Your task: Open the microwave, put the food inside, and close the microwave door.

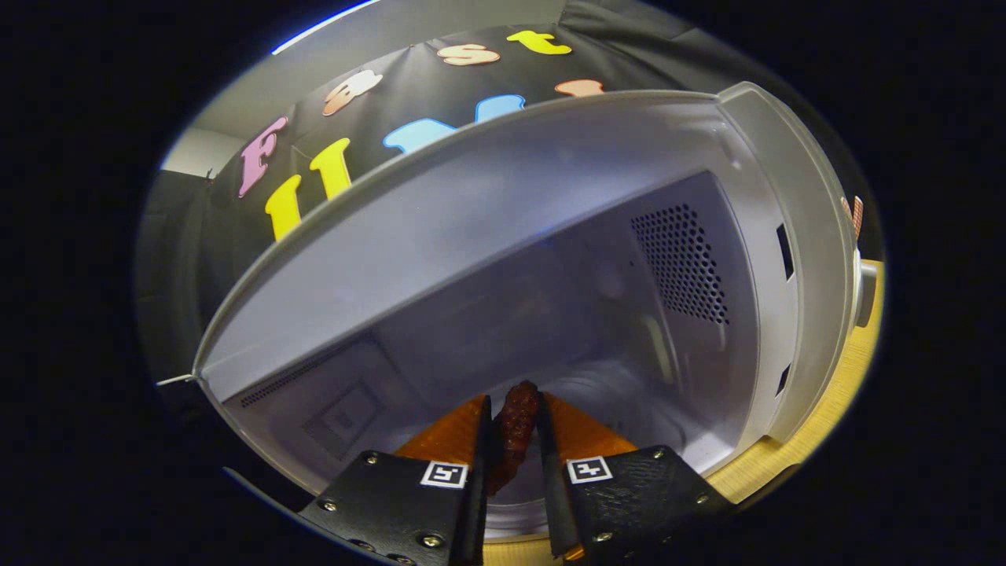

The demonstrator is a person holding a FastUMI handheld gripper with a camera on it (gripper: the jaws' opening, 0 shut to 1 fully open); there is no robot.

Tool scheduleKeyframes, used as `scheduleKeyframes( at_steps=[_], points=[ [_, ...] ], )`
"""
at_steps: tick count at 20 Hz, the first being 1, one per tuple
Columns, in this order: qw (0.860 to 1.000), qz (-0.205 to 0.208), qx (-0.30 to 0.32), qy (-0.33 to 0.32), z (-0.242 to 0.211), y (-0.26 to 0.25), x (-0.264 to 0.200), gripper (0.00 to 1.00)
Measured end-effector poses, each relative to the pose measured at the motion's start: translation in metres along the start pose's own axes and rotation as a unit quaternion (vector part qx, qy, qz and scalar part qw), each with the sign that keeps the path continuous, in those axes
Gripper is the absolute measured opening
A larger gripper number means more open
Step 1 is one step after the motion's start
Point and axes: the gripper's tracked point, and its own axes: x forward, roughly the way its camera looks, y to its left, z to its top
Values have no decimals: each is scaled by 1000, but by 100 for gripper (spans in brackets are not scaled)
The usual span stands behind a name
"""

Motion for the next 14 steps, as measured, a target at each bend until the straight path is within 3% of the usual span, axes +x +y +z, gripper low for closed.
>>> scheduleKeyframes(
  at_steps=[3,4,8,9,12,14],
  points=[
    [999,-42,-6,35,-16,-23,7,45],
    [997,-61,-17,40,-19,-34,8,54],
    [997,-42,-52,43,-16,-34,-1,80],
    [996,-38,-63,42,-12,-32,-6,92],
    [994,-9,-109,20,4,-20,-28,95],
    [989,33,-146,11,13,-3,-49,95]
  ],
)
